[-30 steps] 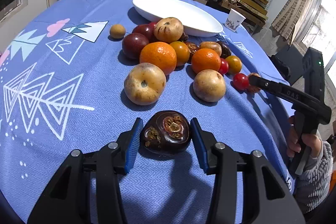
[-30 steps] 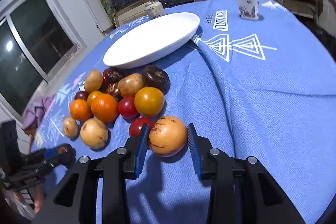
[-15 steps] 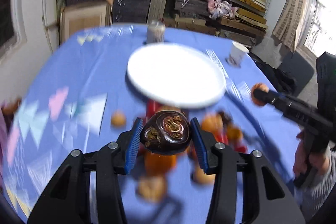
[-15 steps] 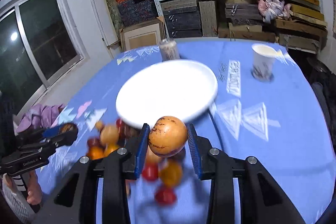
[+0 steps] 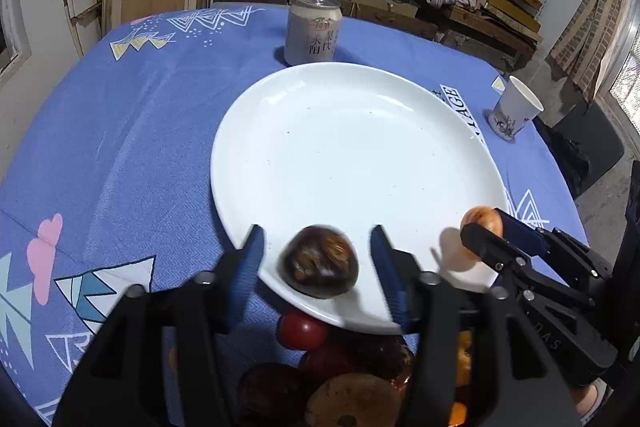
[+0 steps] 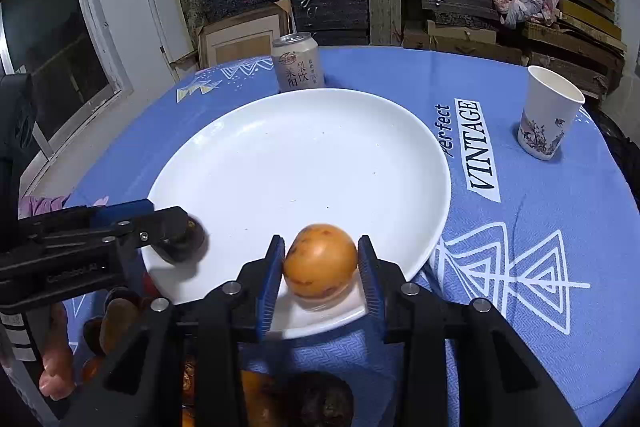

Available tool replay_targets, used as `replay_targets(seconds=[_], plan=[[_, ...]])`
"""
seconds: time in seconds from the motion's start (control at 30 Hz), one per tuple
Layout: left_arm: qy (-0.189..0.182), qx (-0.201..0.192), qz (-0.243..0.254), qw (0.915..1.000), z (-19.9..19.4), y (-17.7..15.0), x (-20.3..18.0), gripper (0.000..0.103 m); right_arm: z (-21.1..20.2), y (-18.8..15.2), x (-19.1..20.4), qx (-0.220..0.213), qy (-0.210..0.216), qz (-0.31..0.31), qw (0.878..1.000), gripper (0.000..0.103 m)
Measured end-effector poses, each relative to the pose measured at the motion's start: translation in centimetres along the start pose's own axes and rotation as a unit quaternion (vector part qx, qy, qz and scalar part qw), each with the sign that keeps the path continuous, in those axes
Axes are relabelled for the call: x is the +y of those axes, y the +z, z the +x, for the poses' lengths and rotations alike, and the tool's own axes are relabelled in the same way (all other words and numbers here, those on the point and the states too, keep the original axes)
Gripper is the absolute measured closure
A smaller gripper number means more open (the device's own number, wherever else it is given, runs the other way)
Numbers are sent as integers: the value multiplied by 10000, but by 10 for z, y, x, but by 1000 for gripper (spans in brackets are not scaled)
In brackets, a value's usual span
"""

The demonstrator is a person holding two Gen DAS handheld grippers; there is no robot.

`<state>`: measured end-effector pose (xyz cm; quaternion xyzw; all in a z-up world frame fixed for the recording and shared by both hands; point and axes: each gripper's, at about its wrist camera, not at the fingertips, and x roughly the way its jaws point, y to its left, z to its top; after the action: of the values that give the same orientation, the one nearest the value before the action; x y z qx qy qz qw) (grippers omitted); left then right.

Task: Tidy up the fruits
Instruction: 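Carry both fruits onto the white plate and open both tools, then grasp the pale apple with the left tool while the right tool grasps a dark brown fruit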

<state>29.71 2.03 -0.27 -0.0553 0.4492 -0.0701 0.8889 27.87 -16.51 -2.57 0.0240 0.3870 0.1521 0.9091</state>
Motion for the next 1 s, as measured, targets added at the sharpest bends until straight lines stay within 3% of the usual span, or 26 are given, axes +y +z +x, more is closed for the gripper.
replay_targets(seconds=[0.07, 0.2, 0.33, 0.53, 0.7, 1.0], plan=[[-17, -37, -25, 10000, -4, 0, -1, 39, -3, 0, -1, -47, -6, 0, 10000, 63], [44, -268, -79, 9996, -27, -6, 3, 39, -26, 0, -3, -266, 56, 56, 9996, 60], [173, -495, 30, 9986, -60, -37, 8, 37, -69, -16, -1, -753, -105, -43, 9971, 36], [186, -681, 358, 9969, -82, -89, -6, 31, -114, -55, 0, -1159, -297, -78, 9928, 25], [415, -655, 815, 9937, -70, -100, -26, 31, -125, -72, -9, -1237, -316, 44, 9918, 24], [335, -442, 952, 9939, -49, -98, -29, 31, -119, -69, -18, -1120, -199, 280, 9931, 24]])
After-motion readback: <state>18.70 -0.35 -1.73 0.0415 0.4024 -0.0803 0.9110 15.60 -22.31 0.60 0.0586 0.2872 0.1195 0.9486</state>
